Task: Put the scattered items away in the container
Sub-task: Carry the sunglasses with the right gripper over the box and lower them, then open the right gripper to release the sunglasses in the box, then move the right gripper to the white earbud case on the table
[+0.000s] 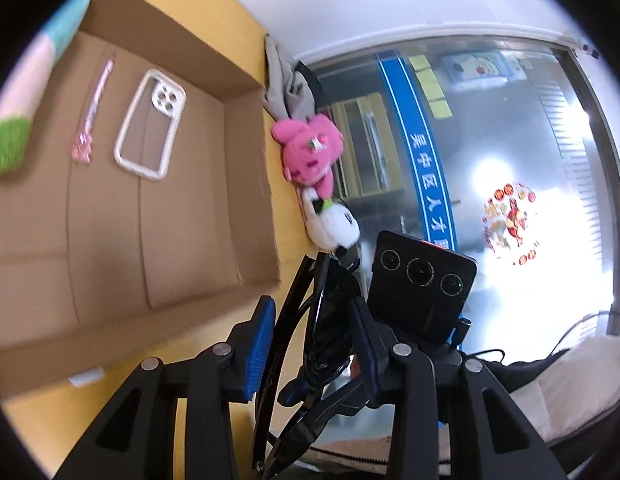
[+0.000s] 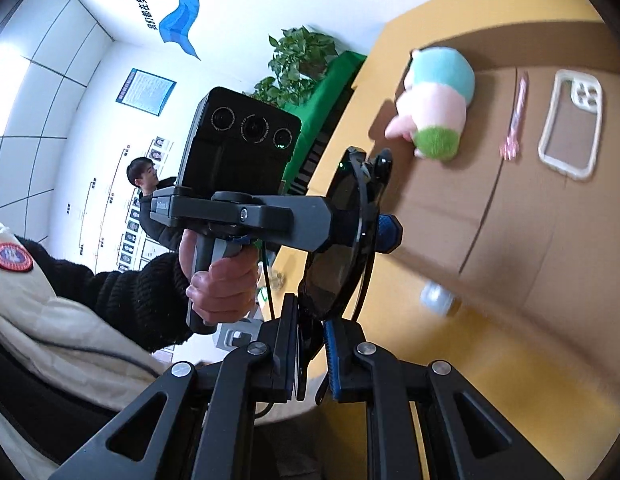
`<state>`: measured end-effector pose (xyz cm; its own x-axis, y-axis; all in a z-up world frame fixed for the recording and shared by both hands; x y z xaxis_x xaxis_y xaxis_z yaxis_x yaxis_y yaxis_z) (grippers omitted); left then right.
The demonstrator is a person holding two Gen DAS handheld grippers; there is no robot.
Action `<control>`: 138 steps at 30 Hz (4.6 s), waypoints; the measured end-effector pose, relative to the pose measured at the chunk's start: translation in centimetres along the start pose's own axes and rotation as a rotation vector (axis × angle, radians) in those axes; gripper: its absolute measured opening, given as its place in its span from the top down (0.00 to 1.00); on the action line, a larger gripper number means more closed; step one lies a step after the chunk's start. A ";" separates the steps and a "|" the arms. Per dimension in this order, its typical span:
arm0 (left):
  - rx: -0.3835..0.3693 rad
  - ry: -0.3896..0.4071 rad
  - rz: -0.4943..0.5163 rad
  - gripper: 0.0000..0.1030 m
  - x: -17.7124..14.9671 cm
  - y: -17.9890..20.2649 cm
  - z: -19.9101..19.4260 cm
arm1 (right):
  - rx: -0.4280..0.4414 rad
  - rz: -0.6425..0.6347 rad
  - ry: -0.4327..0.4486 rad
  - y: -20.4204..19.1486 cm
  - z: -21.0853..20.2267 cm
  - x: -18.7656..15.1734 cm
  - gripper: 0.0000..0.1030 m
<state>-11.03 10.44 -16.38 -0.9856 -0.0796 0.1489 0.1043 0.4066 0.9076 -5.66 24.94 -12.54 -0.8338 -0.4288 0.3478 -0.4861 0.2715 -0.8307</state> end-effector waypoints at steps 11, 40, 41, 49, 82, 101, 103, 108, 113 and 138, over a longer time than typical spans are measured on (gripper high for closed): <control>0.093 0.024 -0.106 0.75 7.8 -7.6 0.1 | 0.019 0.199 0.060 8.4 2.0 7.2 0.86; 0.351 -0.078 -0.236 0.95 5.9 -17.6 3.2 | -0.068 0.447 -0.096 19.8 6.6 6.6 0.87; 0.356 -0.078 -0.237 0.95 5.9 -17.6 3.2 | -0.070 0.444 -0.100 19.8 6.7 6.6 0.87; 0.319 -0.040 -0.268 0.55 5.5 -17.0 2.3 | -0.047 0.340 -0.131 19.2 6.5 7.4 0.87; 0.399 0.010 -0.264 0.97 5.8 -18.7 1.4 | 0.002 0.291 -0.173 20.2 5.9 7.4 0.81; 0.446 0.049 -0.198 0.47 4.8 -17.3 -1.1 | -0.106 0.317 -0.129 18.6 5.7 7.2 0.27; 0.473 0.058 -0.166 0.36 4.8 -16.1 -1.7 | -0.162 0.290 -0.103 17.6 4.7 7.3 0.15; 0.521 0.071 -0.106 0.35 3.9 -13.6 -3.5 | -0.291 0.215 -0.027 13.6 2.3 7.0 0.09; 0.560 0.110 -0.094 0.35 1.4 -11.6 -6.2 | -0.415 0.169 0.017 9.2 0.5 4.7 0.08; 0.667 0.036 -0.181 0.35 -11.1 -13.2 -10.7 | -0.996 0.175 0.117 12.2 12.3 -3.3 0.25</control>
<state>-0.04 -3.79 -25.85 -0.9737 -0.2242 0.0412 -0.1765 0.8561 0.4857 -5.64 19.03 -29.20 -0.9084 -0.2418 0.3410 -0.3073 0.9393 -0.1525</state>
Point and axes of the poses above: each gripper's, at about its wrist camera, not at the fingertips, and z roughly the way its jaws point, y to its right, x to its top, the point moved 8 cm from there along z, roughly the way its jaws point, and after that the axes turned 2 degrees about -y, right-handed, at the moved point
